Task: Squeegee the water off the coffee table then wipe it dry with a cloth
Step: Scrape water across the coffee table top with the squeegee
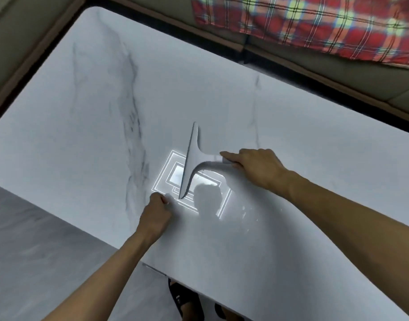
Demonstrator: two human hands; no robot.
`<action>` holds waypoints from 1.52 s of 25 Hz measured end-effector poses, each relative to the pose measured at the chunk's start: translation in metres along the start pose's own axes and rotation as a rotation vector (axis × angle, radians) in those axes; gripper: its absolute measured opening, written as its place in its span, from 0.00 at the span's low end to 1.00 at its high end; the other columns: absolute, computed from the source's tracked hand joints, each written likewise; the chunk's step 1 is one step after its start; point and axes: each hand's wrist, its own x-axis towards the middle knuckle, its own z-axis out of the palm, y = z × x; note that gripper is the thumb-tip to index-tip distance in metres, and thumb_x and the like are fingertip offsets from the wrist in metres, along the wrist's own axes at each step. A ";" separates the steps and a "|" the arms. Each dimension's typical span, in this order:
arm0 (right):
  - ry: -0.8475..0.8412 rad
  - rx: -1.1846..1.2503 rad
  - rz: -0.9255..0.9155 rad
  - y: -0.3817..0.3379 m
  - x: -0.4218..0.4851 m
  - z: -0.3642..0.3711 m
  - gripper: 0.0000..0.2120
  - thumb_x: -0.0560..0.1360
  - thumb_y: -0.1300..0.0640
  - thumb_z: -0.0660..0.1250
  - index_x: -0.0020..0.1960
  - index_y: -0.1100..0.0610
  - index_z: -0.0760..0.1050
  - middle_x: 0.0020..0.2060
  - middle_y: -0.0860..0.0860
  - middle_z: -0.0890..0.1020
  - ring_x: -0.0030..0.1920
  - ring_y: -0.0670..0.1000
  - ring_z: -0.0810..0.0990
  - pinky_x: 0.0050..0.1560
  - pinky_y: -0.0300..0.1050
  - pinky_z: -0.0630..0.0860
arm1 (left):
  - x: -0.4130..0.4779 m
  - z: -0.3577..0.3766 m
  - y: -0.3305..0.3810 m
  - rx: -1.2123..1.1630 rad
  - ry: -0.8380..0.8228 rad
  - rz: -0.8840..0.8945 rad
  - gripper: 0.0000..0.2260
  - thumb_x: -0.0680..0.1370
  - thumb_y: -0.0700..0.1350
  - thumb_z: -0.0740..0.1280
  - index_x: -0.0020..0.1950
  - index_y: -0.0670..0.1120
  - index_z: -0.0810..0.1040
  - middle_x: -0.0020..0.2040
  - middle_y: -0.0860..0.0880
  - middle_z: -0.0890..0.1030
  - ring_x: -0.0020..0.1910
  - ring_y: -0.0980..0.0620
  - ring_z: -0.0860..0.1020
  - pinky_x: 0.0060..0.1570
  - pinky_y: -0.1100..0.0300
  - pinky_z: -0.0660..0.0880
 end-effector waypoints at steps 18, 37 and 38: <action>0.127 0.094 0.352 0.063 -0.189 0.033 0.19 0.80 0.46 0.55 0.70 0.36 0.59 0.37 0.46 0.75 0.37 0.56 0.80 0.34 0.46 0.69 | -0.021 0.092 0.071 0.137 0.015 0.185 0.03 0.78 0.43 0.58 0.48 0.45 0.69 0.53 0.40 0.80 0.49 0.41 0.79 0.40 0.55 0.72; 0.065 -0.084 0.403 0.054 -0.291 0.104 0.20 0.82 0.48 0.53 0.74 0.39 0.62 0.33 0.46 0.70 0.28 0.53 0.73 0.29 0.43 0.64 | -0.089 0.117 -0.016 0.288 -0.119 0.129 0.07 0.73 0.36 0.59 0.47 0.45 0.66 0.58 0.40 0.70 0.38 0.46 0.74 0.33 0.57 0.65; 0.057 -0.104 0.445 0.056 -0.309 0.103 0.20 0.82 0.47 0.52 0.74 0.38 0.62 0.32 0.45 0.70 0.28 0.52 0.71 0.28 0.43 0.63 | -0.094 0.118 -0.017 0.276 -0.152 0.142 0.07 0.73 0.37 0.59 0.48 0.46 0.66 0.52 0.43 0.73 0.37 0.49 0.73 0.32 0.57 0.66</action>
